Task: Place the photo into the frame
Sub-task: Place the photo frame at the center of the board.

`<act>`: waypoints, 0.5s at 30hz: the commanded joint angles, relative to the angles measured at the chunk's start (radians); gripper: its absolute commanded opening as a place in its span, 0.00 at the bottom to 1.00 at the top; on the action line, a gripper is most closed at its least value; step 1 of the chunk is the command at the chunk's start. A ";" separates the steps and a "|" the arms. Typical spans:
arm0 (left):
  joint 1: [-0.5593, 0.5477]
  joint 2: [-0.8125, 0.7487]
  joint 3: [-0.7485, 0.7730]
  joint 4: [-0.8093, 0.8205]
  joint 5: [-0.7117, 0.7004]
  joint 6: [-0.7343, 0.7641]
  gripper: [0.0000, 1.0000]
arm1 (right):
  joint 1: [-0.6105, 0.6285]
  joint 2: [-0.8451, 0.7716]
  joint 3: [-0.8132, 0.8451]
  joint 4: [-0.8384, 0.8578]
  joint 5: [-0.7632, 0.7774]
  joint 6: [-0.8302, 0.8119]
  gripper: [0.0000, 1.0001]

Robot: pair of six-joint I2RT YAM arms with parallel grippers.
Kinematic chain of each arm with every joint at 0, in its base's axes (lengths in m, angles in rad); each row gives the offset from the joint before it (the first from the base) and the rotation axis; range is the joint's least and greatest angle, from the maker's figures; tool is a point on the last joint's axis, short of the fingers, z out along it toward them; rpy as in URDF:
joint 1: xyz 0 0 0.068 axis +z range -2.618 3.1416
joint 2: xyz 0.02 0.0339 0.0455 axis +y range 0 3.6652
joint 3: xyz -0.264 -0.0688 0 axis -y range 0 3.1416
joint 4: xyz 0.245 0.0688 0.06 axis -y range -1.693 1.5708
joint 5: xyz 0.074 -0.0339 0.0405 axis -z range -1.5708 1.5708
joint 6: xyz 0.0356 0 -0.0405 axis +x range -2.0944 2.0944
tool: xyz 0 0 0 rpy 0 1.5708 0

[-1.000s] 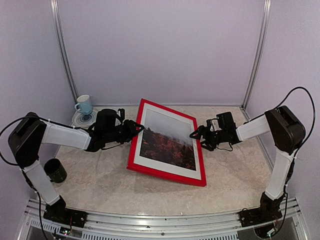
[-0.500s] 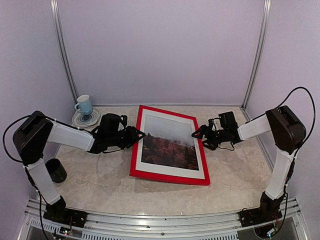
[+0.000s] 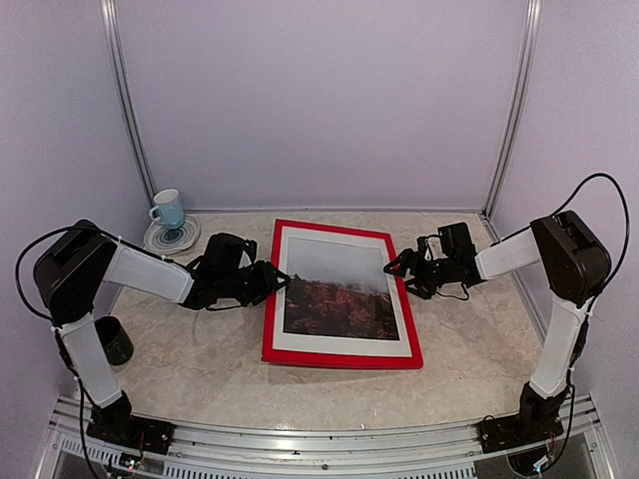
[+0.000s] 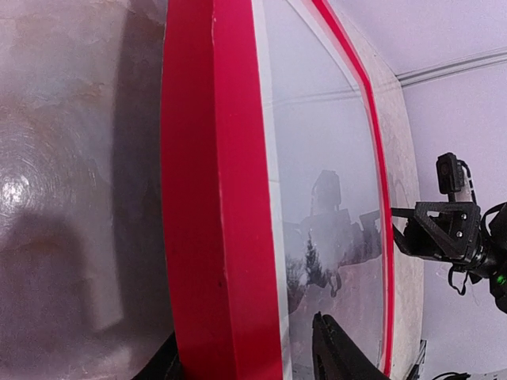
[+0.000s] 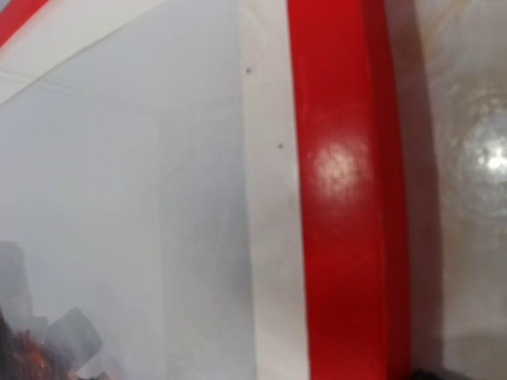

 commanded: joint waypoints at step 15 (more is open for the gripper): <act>0.021 -0.041 0.034 -0.009 0.005 0.094 0.53 | -0.007 0.041 -0.040 -0.068 -0.002 -0.014 0.86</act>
